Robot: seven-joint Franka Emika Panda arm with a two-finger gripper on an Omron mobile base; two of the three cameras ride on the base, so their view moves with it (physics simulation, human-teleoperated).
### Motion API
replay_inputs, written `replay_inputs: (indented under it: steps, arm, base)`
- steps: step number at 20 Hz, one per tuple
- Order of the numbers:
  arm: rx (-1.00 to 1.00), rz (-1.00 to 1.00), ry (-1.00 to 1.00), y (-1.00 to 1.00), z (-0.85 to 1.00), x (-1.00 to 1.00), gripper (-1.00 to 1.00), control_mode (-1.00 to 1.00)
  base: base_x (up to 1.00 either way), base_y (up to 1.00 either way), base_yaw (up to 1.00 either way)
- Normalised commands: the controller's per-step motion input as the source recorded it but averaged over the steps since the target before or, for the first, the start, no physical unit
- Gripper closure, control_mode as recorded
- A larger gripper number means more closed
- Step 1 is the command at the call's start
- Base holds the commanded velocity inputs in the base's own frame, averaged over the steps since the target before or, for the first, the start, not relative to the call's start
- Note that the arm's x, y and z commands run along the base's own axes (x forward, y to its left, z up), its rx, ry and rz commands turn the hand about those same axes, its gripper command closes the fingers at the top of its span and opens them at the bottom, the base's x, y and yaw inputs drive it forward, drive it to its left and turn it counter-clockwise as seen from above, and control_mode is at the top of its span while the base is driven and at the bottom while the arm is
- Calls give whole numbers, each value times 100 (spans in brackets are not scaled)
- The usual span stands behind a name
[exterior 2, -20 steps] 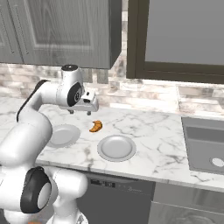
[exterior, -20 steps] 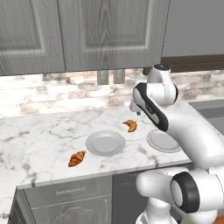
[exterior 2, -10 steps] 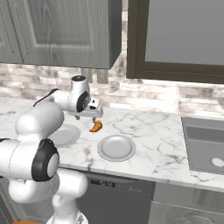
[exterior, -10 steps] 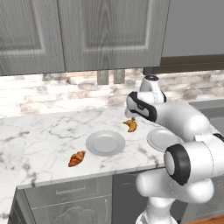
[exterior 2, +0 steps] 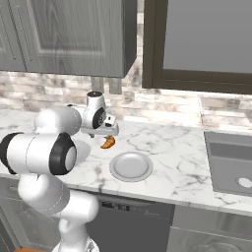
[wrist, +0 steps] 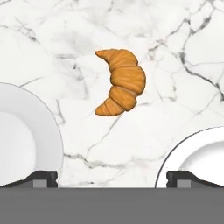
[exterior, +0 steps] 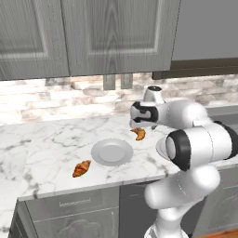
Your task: Place the pastries on the plates.
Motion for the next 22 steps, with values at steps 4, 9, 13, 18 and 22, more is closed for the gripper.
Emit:
replay_inputs:
  steps: [4,9,13,18,22]
  arm:
    - [0,0,5,0,-35,41,-100,-100]
    - [0,0,5,0,-32,37,-100,-100]
    - [0,0,5,0,-29,32,-100,-100]
    - [0,0,5,0,-25,36,-100,-100]
    - [0,0,5,0,-26,33,-100,-100]
  base:
    - [0,0,0]
    - [0,0,0]
    - [0,0,0]
    - [0,0,0]
    - [0,0,0]
